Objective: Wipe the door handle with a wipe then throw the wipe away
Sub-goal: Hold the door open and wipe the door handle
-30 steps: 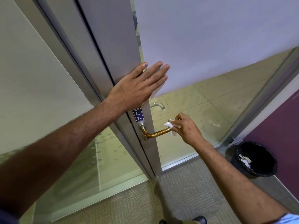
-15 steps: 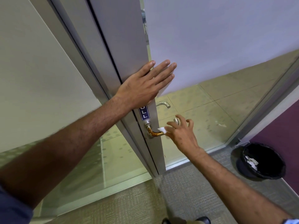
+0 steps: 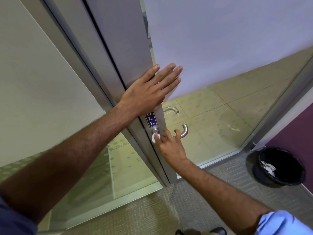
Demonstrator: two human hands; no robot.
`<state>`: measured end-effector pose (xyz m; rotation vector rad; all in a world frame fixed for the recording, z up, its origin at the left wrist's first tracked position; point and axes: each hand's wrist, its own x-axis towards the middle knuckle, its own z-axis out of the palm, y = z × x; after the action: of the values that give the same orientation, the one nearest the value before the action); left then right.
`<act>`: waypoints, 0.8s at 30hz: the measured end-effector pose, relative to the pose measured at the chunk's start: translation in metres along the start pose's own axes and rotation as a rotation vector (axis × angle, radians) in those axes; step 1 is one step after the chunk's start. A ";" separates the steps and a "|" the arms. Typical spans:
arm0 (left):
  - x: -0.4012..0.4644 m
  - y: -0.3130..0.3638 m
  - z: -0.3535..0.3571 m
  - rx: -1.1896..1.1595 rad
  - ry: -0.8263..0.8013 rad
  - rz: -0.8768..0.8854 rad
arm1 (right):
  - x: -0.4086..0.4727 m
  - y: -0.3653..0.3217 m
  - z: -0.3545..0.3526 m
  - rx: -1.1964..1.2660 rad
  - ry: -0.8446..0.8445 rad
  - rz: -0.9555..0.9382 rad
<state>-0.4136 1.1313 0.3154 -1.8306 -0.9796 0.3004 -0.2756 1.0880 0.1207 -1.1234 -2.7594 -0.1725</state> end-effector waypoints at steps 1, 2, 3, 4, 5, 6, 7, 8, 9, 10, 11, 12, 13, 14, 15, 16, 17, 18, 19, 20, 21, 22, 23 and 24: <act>0.000 0.000 -0.001 0.004 -0.006 0.000 | -0.003 0.009 0.001 -0.026 0.002 -0.077; 0.000 0.000 -0.002 0.007 -0.009 0.002 | -0.007 0.019 0.001 -0.051 0.002 -0.148; 0.000 0.001 -0.003 0.009 -0.011 0.005 | -0.011 0.029 0.000 -0.079 -0.004 -0.209; 0.000 0.001 -0.003 0.010 -0.013 0.005 | -0.014 0.040 -0.001 -0.112 0.000 -0.258; 0.000 0.001 -0.003 0.005 -0.010 0.002 | -0.016 0.050 -0.001 -0.155 0.025 -0.296; 0.000 0.001 -0.003 -0.005 -0.004 0.000 | -0.018 0.061 -0.003 -0.192 0.061 -0.319; 0.000 0.001 -0.003 -0.013 0.000 -0.002 | -0.018 0.072 -0.004 -0.219 0.096 -0.334; 0.000 0.000 -0.004 -0.019 0.003 -0.004 | -0.019 0.082 -0.007 -0.231 0.113 -0.344; 0.001 0.000 -0.004 -0.023 0.004 -0.005 | -0.020 0.090 -0.010 -0.228 0.117 -0.347; 0.001 0.001 -0.004 -0.022 0.006 -0.005 | -0.020 0.094 -0.013 -0.210 0.116 -0.330; 0.001 0.001 -0.003 -0.014 0.009 -0.005 | -0.019 0.094 -0.018 -0.177 0.114 -0.283; 0.001 0.001 -0.002 -0.006 0.012 -0.006 | -0.015 0.089 -0.023 -0.129 0.103 -0.202; 0.001 0.001 -0.002 -0.004 0.013 -0.006 | -0.010 0.080 -0.028 -0.074 0.083 -0.112; 0.001 0.000 -0.001 -0.011 0.012 -0.009 | -0.004 0.067 -0.030 -0.022 0.054 -0.037; 0.001 0.000 -0.001 -0.019 0.015 -0.012 | 0.001 0.053 -0.031 0.013 0.023 0.005; 0.000 0.000 -0.001 -0.025 0.018 -0.016 | 0.006 0.039 -0.029 0.036 0.001 0.014; 0.000 0.001 -0.001 -0.029 0.020 -0.018 | 0.011 0.026 -0.026 0.052 -0.007 0.000; 0.000 0.001 0.000 -0.030 0.021 -0.017 | 0.013 0.016 -0.023 0.060 -0.006 -0.023; 0.000 0.001 0.000 -0.026 0.020 -0.014 | 0.013 0.009 -0.020 0.060 0.006 -0.043; 0.001 0.001 0.000 -0.020 0.022 -0.009 | 0.012 0.005 -0.016 0.051 0.017 -0.061; 0.001 0.001 0.001 -0.018 0.025 -0.007 | 0.010 0.005 -0.013 0.027 0.016 -0.097; 0.001 0.000 0.001 -0.018 0.027 -0.007 | 0.007 0.006 -0.010 -0.012 0.017 -0.152; 0.001 0.001 0.000 -0.019 0.030 -0.007 | 0.004 0.010 -0.006 -0.061 0.028 -0.218; 0.001 0.001 0.000 -0.018 0.029 -0.006 | 0.001 0.016 -0.002 -0.102 0.048 -0.286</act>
<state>-0.4128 1.1316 0.3147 -1.8431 -0.9706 0.2607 -0.2648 1.0999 0.1239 -0.7275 -2.8828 -0.3723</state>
